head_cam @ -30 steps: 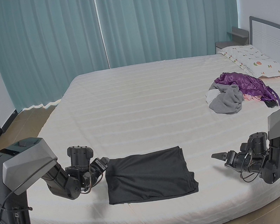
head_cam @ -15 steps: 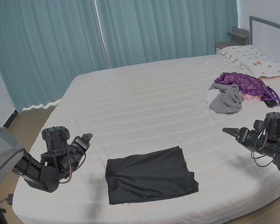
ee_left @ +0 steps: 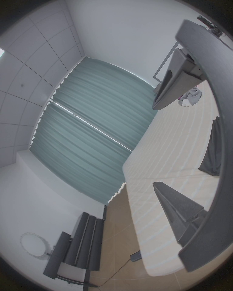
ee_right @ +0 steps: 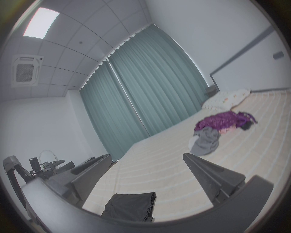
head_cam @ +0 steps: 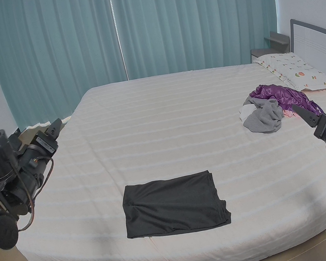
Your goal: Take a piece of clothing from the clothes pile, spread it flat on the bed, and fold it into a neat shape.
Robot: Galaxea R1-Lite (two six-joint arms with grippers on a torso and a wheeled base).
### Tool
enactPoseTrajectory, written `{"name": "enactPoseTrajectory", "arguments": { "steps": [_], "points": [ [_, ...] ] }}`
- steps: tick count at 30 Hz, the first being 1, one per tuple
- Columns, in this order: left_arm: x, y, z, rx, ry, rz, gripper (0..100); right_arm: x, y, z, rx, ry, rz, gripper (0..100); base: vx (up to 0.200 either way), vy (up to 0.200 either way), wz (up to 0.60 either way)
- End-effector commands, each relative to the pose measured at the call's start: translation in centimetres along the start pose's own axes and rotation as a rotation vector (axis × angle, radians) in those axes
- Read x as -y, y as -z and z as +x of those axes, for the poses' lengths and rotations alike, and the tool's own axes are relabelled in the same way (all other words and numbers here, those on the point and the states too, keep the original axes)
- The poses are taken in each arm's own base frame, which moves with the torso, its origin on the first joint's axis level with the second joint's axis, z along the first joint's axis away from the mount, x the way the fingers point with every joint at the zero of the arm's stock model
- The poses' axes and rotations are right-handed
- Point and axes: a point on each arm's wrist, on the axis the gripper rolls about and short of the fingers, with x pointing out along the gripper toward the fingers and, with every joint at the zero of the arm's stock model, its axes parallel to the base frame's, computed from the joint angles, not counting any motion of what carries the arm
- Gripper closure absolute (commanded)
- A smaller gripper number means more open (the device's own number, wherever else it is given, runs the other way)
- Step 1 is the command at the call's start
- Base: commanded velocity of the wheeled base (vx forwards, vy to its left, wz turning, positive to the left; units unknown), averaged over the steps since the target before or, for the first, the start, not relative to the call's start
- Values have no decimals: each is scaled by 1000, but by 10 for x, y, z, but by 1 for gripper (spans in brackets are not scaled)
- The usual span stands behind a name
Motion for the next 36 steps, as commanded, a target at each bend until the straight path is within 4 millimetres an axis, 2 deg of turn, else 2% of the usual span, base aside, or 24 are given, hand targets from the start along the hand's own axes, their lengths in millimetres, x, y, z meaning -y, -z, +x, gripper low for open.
{"name": "enactPoseTrajectory", "arguments": {
  "steps": [1,4,5,8,10,11,14,15,19,20,22,26,29,30,34,36],
  "points": [
    [-7,-26,-67,119,27,18,0,-25,-17,-67,116,-46,-107,0,0,0,0],
    [-11,-32,-92,153,40,9,0,-31,-15,-91,139,-57,-125,0,0,0,0],
    [-11,-33,-94,159,42,8,0,-32,-16,-92,145,-62,-125,0,0,0,0],
    [-16,-41,-122,223,46,30,0,-37,-19,-118,155,-35,-110,0,0,0,0],
    [-19,-41,-131,240,39,47,0,-38,-17,-129,136,-25,-114,0,0,0,0],
    [-22,-42,-140,266,27,77,0,-41,-11,-142,87,-46,-114,0,0,0,0],
    [-27,-43,-157,307,13,107,0,-45,-4,-165,29,-84,-127,0,0,0,0],
    [-28,-44,-158,311,11,110,0,-46,-4,-167,24,-85,-129,0,0,0,0],
    [-35,-49,-188,348,-26,166,0,-47,7,-187,-73,-52,-183,0,0,0,0],
    [-36,-48,-189,348,-29,168,0,-47,8,-187,-75,-52,-186,0,0,0,0],
    [-42,-51,-211,365,-41,222,0,-50,12,-201,-75,-76,-249,0,0,0,0],
    [-52,-50,-237,381,-57,290,0,-56,9,-219,-51,-171,-310,0,0,0,0],
    [-55,-49,-246,403,-70,311,0,-58,9,-226,-47,-181,-325,0,0,0,0],
    [-59,-47,-256,432,-109,338,0,-60,9,-235,-42,-181,-342,0,0,0,0],
    [-66,-43,-275,485,-165,381,0,-61,12,-254,-18,-198,-358,0,0,0,0],
    [-68,-40,-282,496,-169,397,0,-60,15,-255,-17,-188,-381,0,0,0,0]
  ]
}}
